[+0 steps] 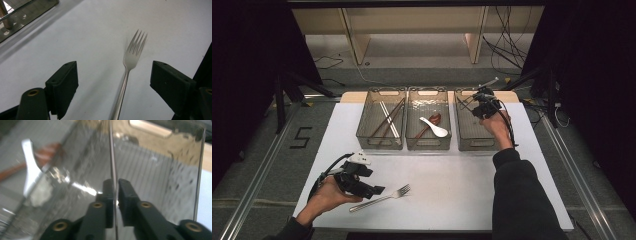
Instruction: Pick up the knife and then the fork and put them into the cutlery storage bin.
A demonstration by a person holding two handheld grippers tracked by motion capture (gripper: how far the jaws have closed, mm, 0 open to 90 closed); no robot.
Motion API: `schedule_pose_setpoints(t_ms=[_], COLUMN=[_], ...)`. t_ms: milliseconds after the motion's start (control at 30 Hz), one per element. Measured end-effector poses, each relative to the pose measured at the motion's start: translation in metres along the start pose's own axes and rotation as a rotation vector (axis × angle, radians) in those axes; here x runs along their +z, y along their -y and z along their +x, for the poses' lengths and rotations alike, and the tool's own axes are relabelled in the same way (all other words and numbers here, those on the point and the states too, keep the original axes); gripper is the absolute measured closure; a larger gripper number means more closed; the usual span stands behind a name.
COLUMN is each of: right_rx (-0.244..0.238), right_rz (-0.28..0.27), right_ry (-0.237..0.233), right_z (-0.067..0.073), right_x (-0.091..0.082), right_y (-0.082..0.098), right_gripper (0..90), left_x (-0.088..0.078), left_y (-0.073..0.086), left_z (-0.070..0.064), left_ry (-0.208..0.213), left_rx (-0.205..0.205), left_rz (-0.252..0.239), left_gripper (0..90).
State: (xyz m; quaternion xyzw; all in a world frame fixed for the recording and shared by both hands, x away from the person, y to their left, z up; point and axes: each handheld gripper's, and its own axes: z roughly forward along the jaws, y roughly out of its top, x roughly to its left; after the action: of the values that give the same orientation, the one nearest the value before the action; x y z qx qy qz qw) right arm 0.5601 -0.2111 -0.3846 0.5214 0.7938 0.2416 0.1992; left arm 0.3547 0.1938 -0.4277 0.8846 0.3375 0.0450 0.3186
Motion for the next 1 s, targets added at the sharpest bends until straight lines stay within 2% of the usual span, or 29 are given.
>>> schedule_pose_setpoints(t_ms=[33,67,100,267,433,600,800,1000], right_rx=[0.002,-0.004,-0.012,-0.026,-0.046,-0.058,-0.078,-0.1], right_rz=[-0.014,-0.02,-0.033,-0.063,-0.06,-0.075,-0.115,-0.147], right_ry=[-0.024,-0.028,-0.016,-0.047,-0.067,-0.124,-0.171,-0.193], right_z=[0.0,0.001,0.001,0.003,0.006,0.012,0.022,0.031], right_x=[-0.002,-0.004,-0.008,-0.021,-0.031,-0.039,-0.053,-0.07], right_y=[-0.002,-0.003,-0.005,-0.005,0.0,0.011,0.026,0.04], right_gripper=[76.1,72.6,72.1,66.2,54.2,44.9,40.3,37.3], left_x=[0.0,0.0,0.0,0.0,0.0,0.001,0.002,0.003], left_y=[0.0,0.0,0.0,0.0,0.0,0.0,0.0,0.0], left_z=[0.0,0.0,0.0,0.0,0.0,0.001,0.0,0.0], left_ry=[0.0,-0.001,-0.002,-0.001,-0.002,-0.003,-0.011,-0.01], left_rx=[-0.001,-0.009,-0.009,0.001,-0.001,-0.002,0.0,0.001], left_rz=[0.003,-0.001,0.0,0.007,0.013,0.018,0.035,0.045], left_gripper=[21.5,21.6,21.6,21.6,21.6,21.6,21.7,22.2])
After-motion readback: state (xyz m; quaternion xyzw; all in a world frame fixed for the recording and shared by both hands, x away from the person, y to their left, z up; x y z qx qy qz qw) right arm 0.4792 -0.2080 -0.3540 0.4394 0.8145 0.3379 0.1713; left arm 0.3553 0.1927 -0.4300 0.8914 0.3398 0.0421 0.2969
